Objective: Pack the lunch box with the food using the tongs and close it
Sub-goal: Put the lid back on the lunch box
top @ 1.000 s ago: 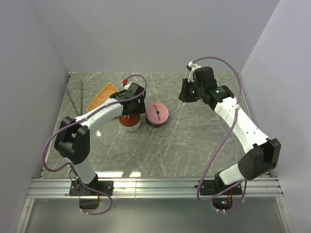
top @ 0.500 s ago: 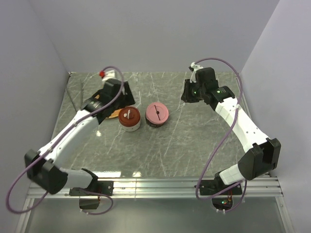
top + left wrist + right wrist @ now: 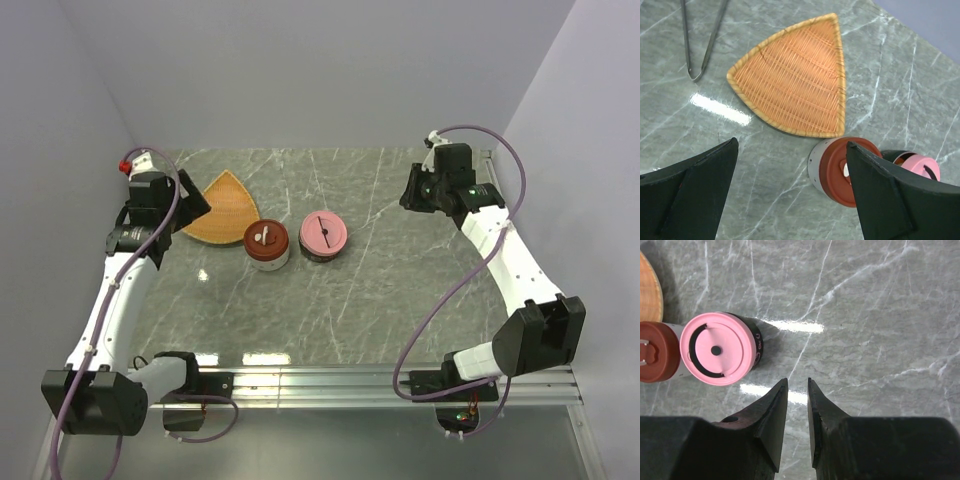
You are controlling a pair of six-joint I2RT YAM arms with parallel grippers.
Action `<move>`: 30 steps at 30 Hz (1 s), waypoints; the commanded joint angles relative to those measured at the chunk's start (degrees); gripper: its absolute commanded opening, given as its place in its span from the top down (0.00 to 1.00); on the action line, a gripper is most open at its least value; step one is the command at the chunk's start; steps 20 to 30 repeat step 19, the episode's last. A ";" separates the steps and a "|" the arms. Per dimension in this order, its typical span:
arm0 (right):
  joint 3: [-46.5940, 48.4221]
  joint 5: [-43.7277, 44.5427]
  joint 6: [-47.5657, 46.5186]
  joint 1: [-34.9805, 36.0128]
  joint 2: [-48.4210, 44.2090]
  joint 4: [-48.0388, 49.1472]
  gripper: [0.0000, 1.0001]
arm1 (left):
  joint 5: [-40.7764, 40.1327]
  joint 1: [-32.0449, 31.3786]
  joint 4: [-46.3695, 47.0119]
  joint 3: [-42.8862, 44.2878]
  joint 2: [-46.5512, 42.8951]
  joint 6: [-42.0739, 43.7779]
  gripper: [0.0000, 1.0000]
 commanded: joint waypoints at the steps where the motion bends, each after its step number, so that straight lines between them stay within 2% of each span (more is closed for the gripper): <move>1: 0.08 0.03 0.92 -0.48 -1.80 2.77 0.70 | 2.62 0.00 2.49 2.53 -1.39 4.03 0.05; 30: 0.44 0.03 1.09 -0.92 -1.54 2.59 0.70 | 0.69 0.00 2.92 2.45 -2.00 5.01 0.06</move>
